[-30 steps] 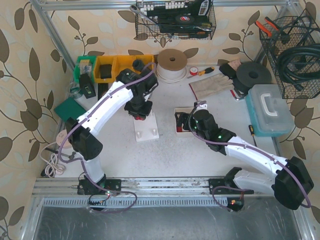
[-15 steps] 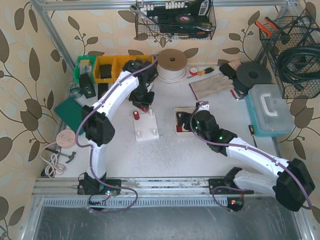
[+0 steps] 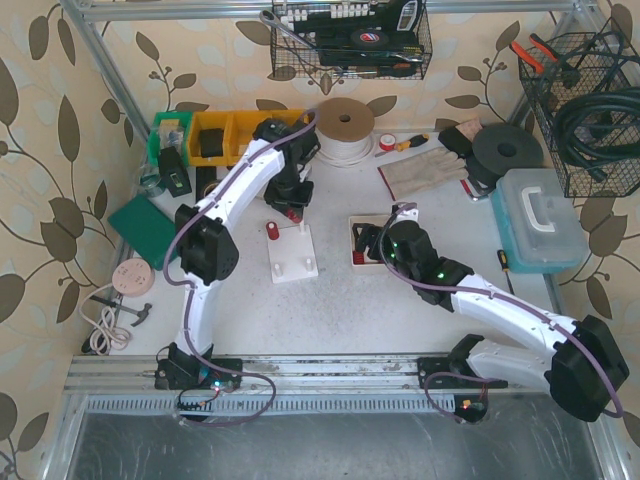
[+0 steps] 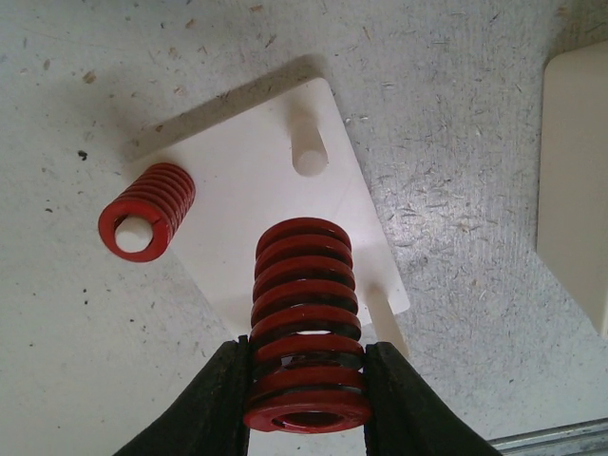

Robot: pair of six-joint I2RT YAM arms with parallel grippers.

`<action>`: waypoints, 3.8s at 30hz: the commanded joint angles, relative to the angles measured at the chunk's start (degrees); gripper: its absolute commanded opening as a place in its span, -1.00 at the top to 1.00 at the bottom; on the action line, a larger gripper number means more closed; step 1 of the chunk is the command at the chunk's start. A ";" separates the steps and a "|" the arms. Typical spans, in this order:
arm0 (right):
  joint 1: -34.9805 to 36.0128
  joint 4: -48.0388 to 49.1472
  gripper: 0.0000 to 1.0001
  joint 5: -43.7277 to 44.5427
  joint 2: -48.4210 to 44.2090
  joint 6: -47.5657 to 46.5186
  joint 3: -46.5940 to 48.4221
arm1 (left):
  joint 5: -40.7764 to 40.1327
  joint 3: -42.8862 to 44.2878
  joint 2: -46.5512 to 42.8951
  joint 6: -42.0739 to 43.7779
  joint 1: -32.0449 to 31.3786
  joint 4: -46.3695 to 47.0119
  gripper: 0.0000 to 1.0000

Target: Install the large spring

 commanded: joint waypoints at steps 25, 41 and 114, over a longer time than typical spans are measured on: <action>0.26 -6.59 -1.00 0.85 4.63 0.99 5.36 | 5.16 6.63 6.10 1.46 2.34 -0.95 1.00; 0.26 -4.26 -0.99 1.98 3.00 1.39 3.38 | 5.93 7.84 9.43 1.59 2.71 -1.71 1.00; -6.22 -22.79 -0.89 -8.75 6.28 1.25 12.11 | -0.95 -31.67 -25.08 -7.61 -1.09 31.04 -0.24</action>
